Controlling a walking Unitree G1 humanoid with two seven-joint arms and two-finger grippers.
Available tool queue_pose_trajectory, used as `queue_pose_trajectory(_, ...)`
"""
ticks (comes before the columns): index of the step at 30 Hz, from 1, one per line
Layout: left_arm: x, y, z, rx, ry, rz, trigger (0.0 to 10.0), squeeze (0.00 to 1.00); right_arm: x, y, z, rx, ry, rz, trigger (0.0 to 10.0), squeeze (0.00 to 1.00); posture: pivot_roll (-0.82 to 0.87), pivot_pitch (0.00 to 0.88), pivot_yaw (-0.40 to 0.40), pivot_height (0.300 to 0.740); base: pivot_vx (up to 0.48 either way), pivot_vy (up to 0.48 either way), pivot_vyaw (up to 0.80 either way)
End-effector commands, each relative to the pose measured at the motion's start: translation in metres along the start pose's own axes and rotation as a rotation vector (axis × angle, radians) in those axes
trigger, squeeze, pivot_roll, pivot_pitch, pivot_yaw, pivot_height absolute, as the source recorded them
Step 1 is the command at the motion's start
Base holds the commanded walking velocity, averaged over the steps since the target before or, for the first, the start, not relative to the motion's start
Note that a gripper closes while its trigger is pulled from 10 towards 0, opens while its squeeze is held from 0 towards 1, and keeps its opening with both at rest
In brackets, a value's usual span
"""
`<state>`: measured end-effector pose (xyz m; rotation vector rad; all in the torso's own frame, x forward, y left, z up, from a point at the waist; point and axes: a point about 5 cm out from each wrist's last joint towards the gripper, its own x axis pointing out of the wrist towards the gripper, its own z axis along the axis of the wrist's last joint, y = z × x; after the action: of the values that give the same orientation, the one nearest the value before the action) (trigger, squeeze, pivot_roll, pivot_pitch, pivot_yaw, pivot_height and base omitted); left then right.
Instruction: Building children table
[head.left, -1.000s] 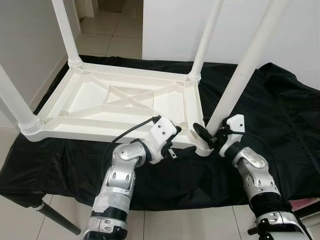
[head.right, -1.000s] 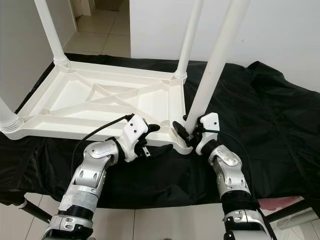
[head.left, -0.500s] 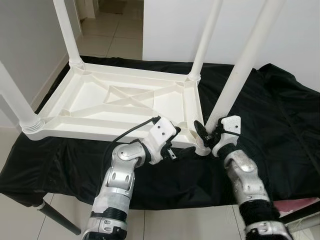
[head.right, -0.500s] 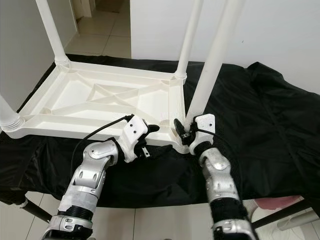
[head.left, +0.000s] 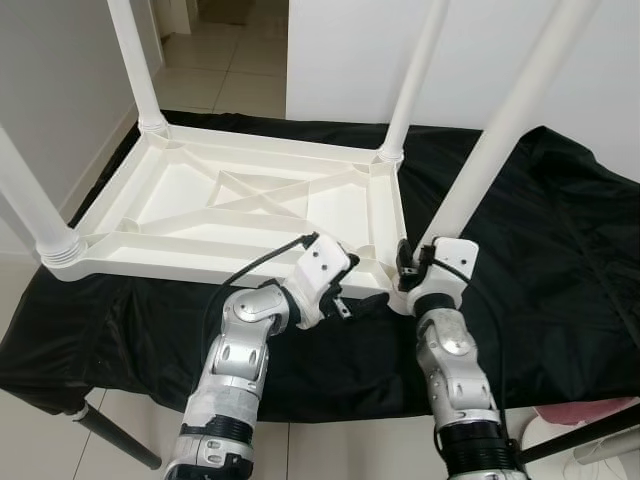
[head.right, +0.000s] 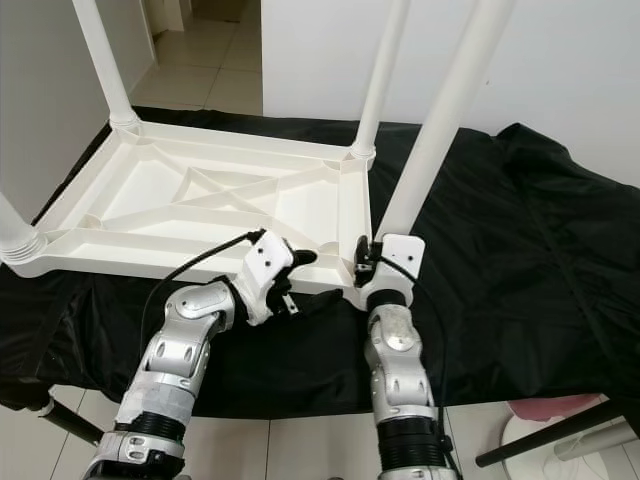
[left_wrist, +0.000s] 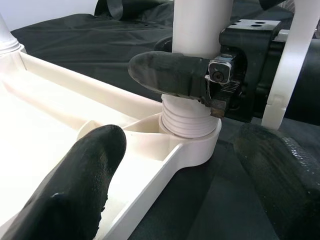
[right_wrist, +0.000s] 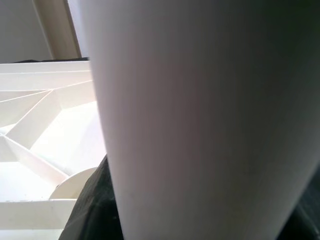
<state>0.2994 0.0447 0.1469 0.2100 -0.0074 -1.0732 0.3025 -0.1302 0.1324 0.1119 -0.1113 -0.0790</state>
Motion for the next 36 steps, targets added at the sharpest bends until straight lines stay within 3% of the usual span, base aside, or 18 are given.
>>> queue_pose_trajectory(1,-0.002,0.013,-0.001,-0.023,-0.004,0.304,10.0,0.0,-0.005,0.008,-0.006,0.036,0.03,0.012,10.0,0.0,-0.01,0.0,-0.065,0.74,0.0,0.0,0.0)
queue_pose_trajectory(6,-0.003,0.015,0.0,-0.017,-0.002,0.309,10.0,0.0,-0.005,0.001,0.002,-0.008,-0.024,0.061,10.0,0.0,-0.01,0.0,-0.065,0.74,0.0,0.0,0.0)
queue_pose_trajectory(7,-0.004,0.016,0.0,-0.017,-0.002,0.314,10.0,0.0,-0.005,-0.002,0.003,-0.006,-0.025,0.049,10.0,1.0,-0.01,0.0,-0.064,0.74,0.0,0.0,0.0)
queue_pose_trajectory(8,-0.004,0.017,0.0,-0.018,-0.002,0.318,10.0,0.0,-0.006,-0.005,0.004,-0.006,-0.026,0.042,10.0,1.0,-0.01,0.0,-0.065,0.74,0.0,0.0,0.0)
queue_pose_trajectory(13,-0.006,0.014,-0.002,-0.013,0.002,0.308,10.0,0.0,-0.006,-0.013,0.006,-0.015,-0.042,0.052,10.0,1.0,-0.01,0.0,-0.07,0.74,0.0,0.0,0.0)
queue_pose_trajectory(18,-0.009,0.014,-0.003,-0.002,0.011,0.303,10.0,0.0,-0.007,-0.026,0.011,-0.007,-0.068,0.15,10.0,1.0,-0.01,0.0,-0.074,0.74,0.0,0.0,0.0)
queue_pose_trajectory(19,-0.009,0.014,-0.002,-0.004,0.009,0.303,10.0,0.0,-0.006,-0.03,0.012,-0.007,-0.069,0.19,10.0,0.26,-0.01,0.0,-0.074,0.74,0.0,0.0,0.0)
queue_pose_trajectory(20,-0.009,0.013,-0.001,-0.003,0.008,0.292,10.0,0.0,-0.006,-0.032,0.012,0.001,-0.064,0.228,10.0,0.0,-0.02,0.0,-0.075,0.74,0.0,0.0,0.0)
queue_pose_trajectory(26,-0.01,0.006,0.001,0.024,-0.011,0.239,10.0,0.0,-0.002,-0.041,0.014,-0.037,-0.068,0.359,10.0,0.0,-0.02,0.0,-0.076,0.74,0.0,0.0,0.0)
queue_pose_trajectory(29,-0.011,0.006,0.003,0.044,-0.027,0.218,10.0,0.0,0.0,-0.044,0.01,-0.063,-0.034,0.524,10.0,0.0,-0.01,0.0,-0.077,0.74,0.0,0.0,0.0)
queue_pose_trajectory(36,-0.011,0.003,0.002,0.049,-0.02,0.209,10.0,0.0,0.006,-0.044,0.006,-0.08,0.01,0.642,10.0,0.0,-0.01,0.0,-0.082,0.74,0.0,0.0,0.0)
